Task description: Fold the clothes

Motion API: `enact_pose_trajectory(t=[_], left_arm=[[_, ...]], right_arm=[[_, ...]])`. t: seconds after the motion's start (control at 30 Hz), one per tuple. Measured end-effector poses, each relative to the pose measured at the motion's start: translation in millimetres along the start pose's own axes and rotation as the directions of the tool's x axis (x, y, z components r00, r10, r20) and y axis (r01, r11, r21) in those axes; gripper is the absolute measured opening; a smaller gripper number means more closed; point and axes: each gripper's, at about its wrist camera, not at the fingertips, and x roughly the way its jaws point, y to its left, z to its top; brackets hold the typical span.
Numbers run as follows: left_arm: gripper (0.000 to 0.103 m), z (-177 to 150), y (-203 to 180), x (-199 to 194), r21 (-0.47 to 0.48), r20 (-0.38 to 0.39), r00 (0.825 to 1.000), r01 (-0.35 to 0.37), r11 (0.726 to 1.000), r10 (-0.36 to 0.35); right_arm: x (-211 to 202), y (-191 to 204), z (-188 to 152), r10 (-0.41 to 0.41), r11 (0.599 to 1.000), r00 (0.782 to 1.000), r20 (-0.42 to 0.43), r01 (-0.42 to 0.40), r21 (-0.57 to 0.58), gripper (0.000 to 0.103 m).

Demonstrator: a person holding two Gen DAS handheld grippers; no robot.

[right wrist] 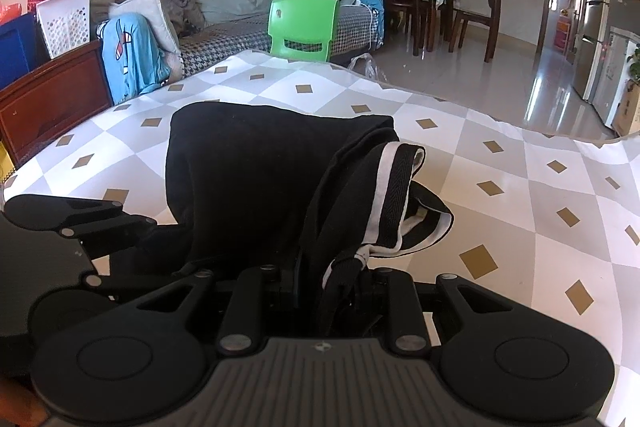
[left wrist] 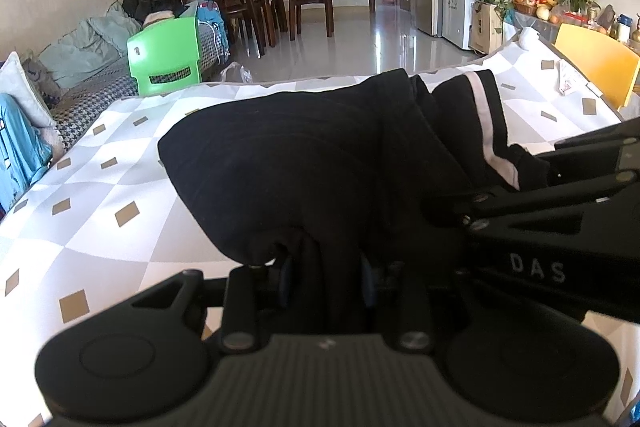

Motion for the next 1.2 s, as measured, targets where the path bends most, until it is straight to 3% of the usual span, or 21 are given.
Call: enact_pose_trajectory(t=[0.63,1.2], left_arm=[[0.030,5,-16,-15,0.033,0.049,0.999,-0.012,0.999,0.010],[0.030,14,-54,-9,0.096,0.063,0.998,0.013,0.995,-0.020]], right_arm=[[-18,-9,-1,-0.012,1.000,0.999,0.042,0.011,0.027,0.023],[-33,-47,-15,-0.044,0.994,0.997,0.061,0.037,0.106,0.023]])
